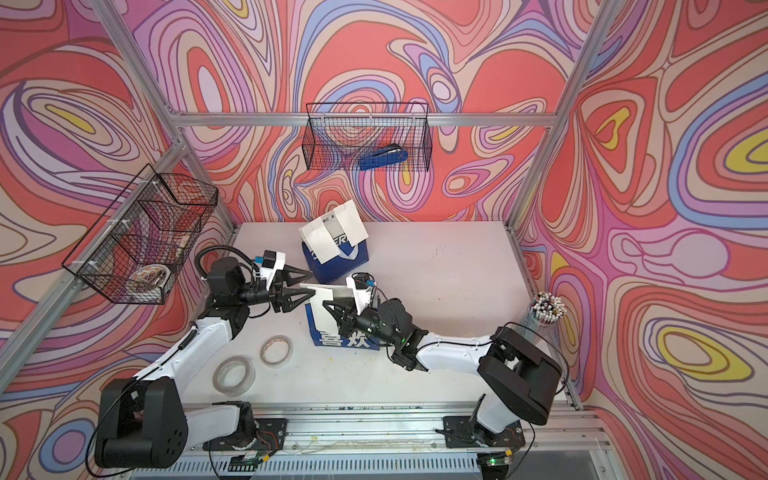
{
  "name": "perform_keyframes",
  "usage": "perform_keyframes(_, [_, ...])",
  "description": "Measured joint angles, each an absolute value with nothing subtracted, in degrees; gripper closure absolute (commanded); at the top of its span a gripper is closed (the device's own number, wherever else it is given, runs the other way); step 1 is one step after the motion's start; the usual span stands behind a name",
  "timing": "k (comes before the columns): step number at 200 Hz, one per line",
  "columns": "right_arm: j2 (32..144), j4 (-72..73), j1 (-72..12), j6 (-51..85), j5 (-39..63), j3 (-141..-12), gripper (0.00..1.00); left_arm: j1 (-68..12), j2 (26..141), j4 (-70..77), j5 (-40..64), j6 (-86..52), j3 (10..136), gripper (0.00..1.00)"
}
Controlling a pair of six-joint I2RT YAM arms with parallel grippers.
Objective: Staple the receipts to the bags
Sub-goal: Hold the receipt from the takeout bag.
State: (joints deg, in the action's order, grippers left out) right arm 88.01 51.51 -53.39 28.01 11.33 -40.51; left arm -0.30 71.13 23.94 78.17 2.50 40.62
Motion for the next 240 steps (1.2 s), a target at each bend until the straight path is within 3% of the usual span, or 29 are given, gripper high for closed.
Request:
perform_keyframes(18, [88.0,51.8,-53.4,28.1,11.3,-40.5,1.00,-0.3,69.1,20.8,78.2,5.1,40.6,0.47])
perform_keyframes(65, [90.6,54.5,-53.4,29.1,11.4,-41.2,1.00,-0.3,65.1,6.5,77.8,15.5,42.2,0.43])
perform_keyframes(160, [92.5,53.3,-53.4,28.9,11.4,-43.2,1.00,-0.3,65.9,-2.6,75.5,22.3,44.1,0.77])
perform_keyframes(209, [92.3,50.5,-53.4,27.6,11.4,-43.5,1.00,-0.3,65.9,-4.5,74.9,23.9,44.2,0.78])
perform_keyframes(230, [92.1,50.0,-53.4,27.5,11.4,-43.5,1.00,-0.4,66.0,-5.0,74.8,24.2,44.2,1.00])
perform_keyframes(240, [92.0,50.0,-53.4,27.5,11.4,-43.6,1.00,-0.4,66.3,-5.4,74.8,24.5,44.4,1.00])
